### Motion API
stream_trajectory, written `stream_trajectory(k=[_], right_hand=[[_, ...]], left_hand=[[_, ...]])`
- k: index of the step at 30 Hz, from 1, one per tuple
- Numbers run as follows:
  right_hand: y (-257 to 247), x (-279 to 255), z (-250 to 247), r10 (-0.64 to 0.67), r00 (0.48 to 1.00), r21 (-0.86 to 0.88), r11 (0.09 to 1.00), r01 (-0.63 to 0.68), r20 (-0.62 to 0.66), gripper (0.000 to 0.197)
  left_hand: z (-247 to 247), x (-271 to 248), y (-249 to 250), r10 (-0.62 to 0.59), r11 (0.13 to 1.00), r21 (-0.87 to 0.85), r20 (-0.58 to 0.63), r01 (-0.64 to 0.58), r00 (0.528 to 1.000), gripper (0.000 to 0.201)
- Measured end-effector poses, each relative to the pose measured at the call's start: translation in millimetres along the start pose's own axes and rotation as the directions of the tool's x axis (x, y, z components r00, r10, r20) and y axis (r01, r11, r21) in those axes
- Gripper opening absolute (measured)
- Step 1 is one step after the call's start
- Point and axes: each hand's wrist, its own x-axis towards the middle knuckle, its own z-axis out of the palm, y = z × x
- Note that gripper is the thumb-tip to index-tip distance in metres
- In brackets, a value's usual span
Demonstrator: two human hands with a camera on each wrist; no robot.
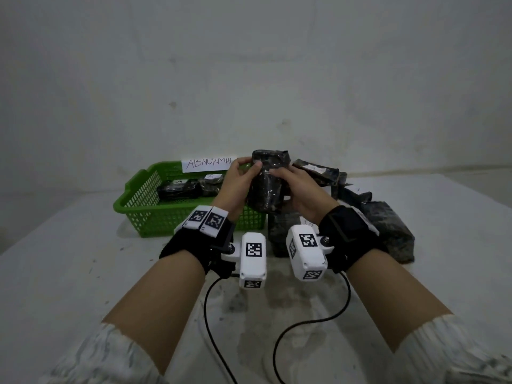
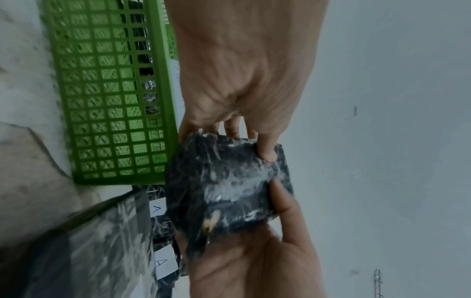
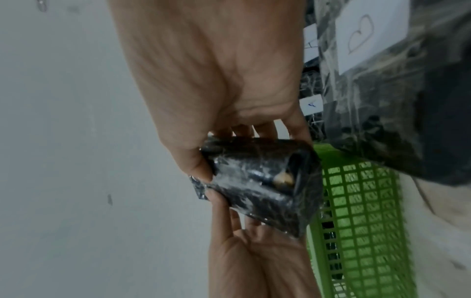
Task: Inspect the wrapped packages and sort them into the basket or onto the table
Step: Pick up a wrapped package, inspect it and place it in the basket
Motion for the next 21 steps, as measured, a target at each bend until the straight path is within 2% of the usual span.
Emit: stream_trajectory(k=[4,10,12,15,18,21], right_hand=[[6.0,-3.1,-3.5,-0.018,0.999,0.129,0.991,0.022,-0.035,0.019],[9.2,-5.8,-5.5,-0.035,0.999,0.073,0.997,0.033,0.037,0.030],[8.3,-4.1,-7.4,-0.040,0.999,0.090,0.995,0.037,0.029,0.034],[8.5,-3.0,-10.3,-0.045,0.999,0.110,0.993,0.042,0.025,0.030],[10.2,-4.4,-9.6,-0.071,0.997,0.099,0.993,0.066,0.040,0.028],[11.5,-5.5,-9.1,-0.071,0.996,0.068,0.995,0.067,0.052,0.037]], left_hand=[[-7.4,-4.5,2.0,-0.036,0.999,0.019,0.086,0.035,0.996,0.042],[-11.0,-8.7,3.1,-0.034,0.999,-0.027,0.091,0.037,0.995,0.049],[-14.5,-10.0,3.4,-0.047,0.997,-0.058,0.125,0.055,0.991,0.049],[-18.2,-12.3,1.0,-0.042,0.996,-0.064,0.184,0.054,0.982,0.052],[-16.5,-12.5,-3.8,-0.012,0.996,-0.082,0.152,0.025,0.988,0.056],[-15.2,-11.3,-7.5,0.001,0.992,-0.128,0.107,0.012,0.994,0.057]])
